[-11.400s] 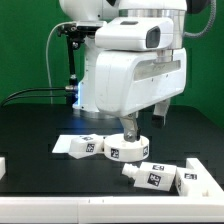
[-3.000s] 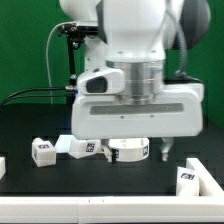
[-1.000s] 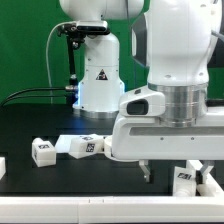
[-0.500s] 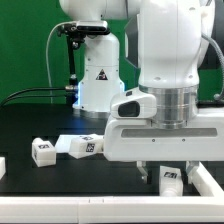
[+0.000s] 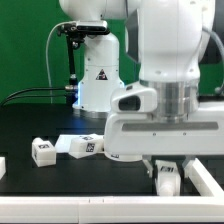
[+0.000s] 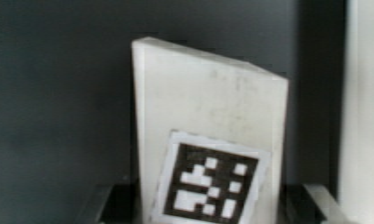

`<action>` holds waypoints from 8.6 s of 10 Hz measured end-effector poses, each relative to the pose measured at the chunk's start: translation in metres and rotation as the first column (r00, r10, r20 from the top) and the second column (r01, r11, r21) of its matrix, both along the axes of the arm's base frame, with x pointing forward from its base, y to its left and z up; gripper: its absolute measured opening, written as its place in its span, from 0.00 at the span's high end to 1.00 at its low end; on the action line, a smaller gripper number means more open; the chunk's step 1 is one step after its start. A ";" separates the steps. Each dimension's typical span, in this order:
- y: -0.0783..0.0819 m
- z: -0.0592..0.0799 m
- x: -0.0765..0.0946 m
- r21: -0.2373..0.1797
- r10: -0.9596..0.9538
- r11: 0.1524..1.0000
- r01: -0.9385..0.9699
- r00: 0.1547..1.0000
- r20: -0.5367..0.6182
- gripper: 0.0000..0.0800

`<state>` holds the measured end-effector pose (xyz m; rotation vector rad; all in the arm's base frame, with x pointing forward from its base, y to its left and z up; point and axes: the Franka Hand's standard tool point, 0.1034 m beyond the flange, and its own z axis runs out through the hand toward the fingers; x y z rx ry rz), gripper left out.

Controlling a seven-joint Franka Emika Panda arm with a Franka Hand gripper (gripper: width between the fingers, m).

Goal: Assemble stool

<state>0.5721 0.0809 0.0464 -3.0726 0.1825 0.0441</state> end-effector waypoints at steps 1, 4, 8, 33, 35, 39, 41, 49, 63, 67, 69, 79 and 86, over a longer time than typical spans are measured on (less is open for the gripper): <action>0.002 0.013 -0.009 0.003 0.012 1.000 -0.012 1.000 0.003 0.60; 0.008 0.022 -0.026 0.003 0.008 1.000 -0.008 1.000 -0.001 0.60; 0.012 0.020 -0.040 0.001 -0.018 1.000 0.018 1.000 0.014 0.60; 0.061 -0.012 -0.147 -0.016 0.026 1.000 -0.026 1.000 0.001 0.32; 0.042 0.008 -0.135 -0.009 0.061 0.998 -0.061 0.998 -0.010 0.19; 0.009 0.005 -0.115 -0.007 0.171 0.985 -0.171 0.985 0.007 0.19; 0.017 0.005 -0.116 -0.008 0.155 0.988 -0.155 0.988 0.000 0.19; -0.043 0.008 -0.127 0.007 0.458 0.889 -0.458 0.889 0.025 0.19; -0.082 -0.018 -0.144 -0.009 0.802 0.597 -0.802 0.596 0.042 0.19; -0.088 -0.036 -0.152 0.002 0.793 0.608 -0.794 0.608 0.026 0.19; -0.088 -0.037 -0.152 0.003 0.793 0.609 -0.793 0.609 0.025 0.19; -0.053 -0.009 -0.113 0.037 0.522 0.853 -0.520 0.853 -0.031 0.97; -0.050 -0.006 -0.101 0.078 0.415 0.909 -0.408 0.902 -0.121 0.97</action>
Offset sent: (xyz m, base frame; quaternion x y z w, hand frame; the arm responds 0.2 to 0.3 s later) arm 0.0000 0.0000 0.0000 0.0000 0.0000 0.0000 1.0000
